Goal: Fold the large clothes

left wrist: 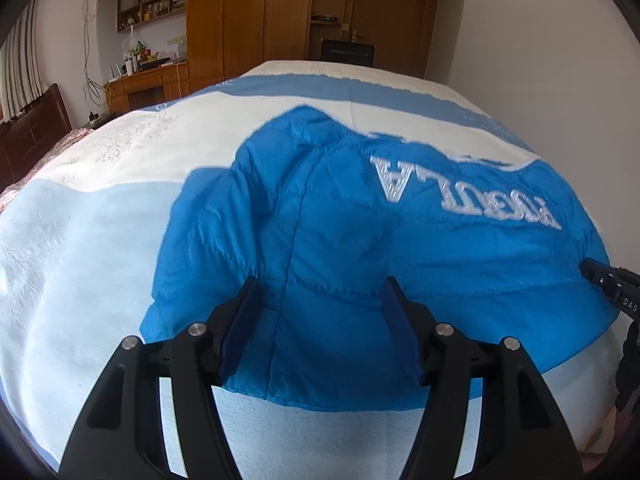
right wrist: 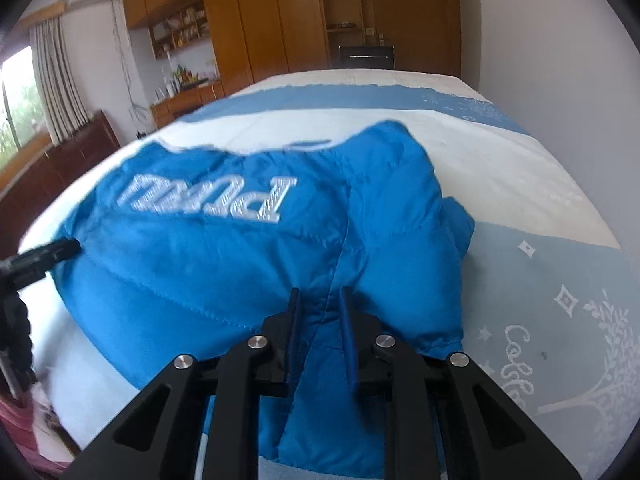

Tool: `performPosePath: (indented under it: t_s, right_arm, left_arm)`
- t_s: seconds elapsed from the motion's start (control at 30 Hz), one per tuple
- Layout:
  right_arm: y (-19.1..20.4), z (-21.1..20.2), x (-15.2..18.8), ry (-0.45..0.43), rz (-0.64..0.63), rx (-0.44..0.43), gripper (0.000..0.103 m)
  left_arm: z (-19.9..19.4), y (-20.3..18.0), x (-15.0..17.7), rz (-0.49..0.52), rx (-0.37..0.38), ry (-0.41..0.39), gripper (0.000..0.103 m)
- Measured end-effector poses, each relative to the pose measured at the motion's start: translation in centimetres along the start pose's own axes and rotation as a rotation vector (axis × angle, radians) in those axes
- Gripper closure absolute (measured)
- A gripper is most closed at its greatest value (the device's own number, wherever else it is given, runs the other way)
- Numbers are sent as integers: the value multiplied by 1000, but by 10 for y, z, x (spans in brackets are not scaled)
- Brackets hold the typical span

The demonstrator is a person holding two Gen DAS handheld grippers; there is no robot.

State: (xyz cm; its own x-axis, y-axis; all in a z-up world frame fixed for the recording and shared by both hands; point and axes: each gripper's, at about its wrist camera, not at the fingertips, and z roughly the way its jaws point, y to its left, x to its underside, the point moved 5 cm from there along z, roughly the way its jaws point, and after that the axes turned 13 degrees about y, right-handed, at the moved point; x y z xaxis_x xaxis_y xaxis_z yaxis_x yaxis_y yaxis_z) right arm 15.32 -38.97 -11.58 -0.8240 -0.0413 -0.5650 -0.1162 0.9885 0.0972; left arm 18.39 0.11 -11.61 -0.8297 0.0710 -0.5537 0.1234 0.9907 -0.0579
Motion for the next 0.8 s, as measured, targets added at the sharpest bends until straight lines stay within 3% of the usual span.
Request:
performPosePath:
  t_s: [0.4,0.53,0.6,0.8]
  right_arm:
    - [-4,7,4,-3,-7,-15,85]
    - [-8,2,3,-1,9,-36,85]
    - [-11,0,2,2,24,-59,85]
    - [-13,-4,-2,27,22,-87,85]
  left_arm:
    - [-1,5,7,-48,10,11,41]
    - [-31,14,16,-136,7,-6,35]
    - [-46,30,26,-228,-3,-19,35]
    - [-46,65,53,-453,179,22,35]
